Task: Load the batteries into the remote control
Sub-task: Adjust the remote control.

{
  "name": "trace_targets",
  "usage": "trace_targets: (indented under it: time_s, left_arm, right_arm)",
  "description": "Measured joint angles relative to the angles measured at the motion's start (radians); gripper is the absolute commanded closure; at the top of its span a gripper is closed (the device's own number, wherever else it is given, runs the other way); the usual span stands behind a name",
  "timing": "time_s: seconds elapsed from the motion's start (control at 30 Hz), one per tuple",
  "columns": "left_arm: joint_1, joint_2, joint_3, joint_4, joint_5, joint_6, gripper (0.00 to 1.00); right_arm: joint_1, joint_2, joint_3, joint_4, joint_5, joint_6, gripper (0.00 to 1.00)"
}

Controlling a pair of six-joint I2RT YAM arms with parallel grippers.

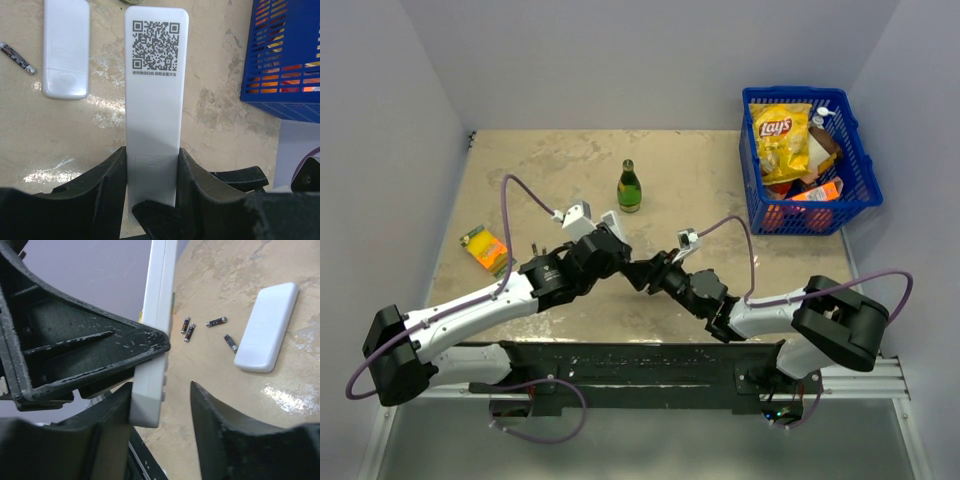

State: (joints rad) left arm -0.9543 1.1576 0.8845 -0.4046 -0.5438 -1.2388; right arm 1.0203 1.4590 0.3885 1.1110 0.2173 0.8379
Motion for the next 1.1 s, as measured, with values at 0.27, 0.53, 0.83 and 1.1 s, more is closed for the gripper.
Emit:
trace_targets:
  time_s: [0.27,0.53,0.83,1.1]
  left_arm:
    - [-0.011,0.006,0.0,0.005,-0.032,0.007,0.35]
    - [-0.011,-0.187,-0.06,0.105,-0.109,0.19,0.04]
    - [0.13,-0.649,-0.313,0.513,0.031,0.607,0.01]
    - [0.204,-0.551,-0.28,0.657,0.335,0.754,0.0]
  right_arm:
    - [0.006,0.0,0.0,0.02,0.0,0.012,1.0]
    - [0.006,-0.107,-0.013,-0.044,-0.004,0.014,1.0]
    - [-0.058,-0.283,0.004,-0.123,-0.163,0.021,1.0]
    - [-0.189,-0.282,0.058,-0.08,-0.438,0.105,1.0]
